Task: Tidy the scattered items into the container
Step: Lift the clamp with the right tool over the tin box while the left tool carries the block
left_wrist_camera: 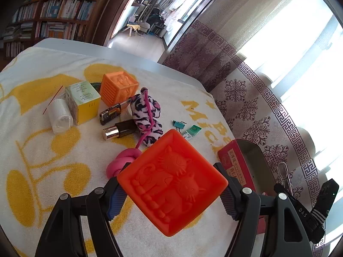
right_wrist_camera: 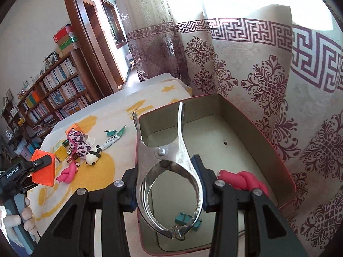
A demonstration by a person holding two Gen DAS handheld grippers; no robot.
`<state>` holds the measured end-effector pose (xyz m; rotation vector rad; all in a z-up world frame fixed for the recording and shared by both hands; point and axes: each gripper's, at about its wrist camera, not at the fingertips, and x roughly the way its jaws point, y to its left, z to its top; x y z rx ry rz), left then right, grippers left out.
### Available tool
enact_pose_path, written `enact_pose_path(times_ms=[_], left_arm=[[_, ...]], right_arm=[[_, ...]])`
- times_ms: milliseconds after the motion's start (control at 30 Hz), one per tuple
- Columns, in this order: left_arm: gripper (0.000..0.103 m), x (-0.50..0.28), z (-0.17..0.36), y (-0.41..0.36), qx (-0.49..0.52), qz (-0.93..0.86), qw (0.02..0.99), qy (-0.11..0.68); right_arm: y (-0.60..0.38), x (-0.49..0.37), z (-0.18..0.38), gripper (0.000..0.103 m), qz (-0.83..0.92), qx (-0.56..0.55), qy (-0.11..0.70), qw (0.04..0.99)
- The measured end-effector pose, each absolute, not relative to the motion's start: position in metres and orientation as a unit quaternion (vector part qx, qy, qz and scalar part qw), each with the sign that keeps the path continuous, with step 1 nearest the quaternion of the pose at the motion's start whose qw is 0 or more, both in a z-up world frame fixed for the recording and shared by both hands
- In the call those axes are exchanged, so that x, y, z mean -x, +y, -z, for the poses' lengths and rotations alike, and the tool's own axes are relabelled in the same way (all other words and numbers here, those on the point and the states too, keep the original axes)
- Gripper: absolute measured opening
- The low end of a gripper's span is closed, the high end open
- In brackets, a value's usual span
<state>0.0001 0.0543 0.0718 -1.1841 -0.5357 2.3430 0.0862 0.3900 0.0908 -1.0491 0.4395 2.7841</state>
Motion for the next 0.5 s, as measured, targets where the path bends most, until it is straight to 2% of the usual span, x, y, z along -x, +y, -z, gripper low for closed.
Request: enact_pose_path(times_ms=[500], left_arm=[[0.075, -0.025, -0.119, 0.177, 0.404, -0.856, 0.309, -0.094]], right_arm=[[0.433, -0.102, -0.067, 0.046, -0.922, 0.353, 0.138, 0.084]])
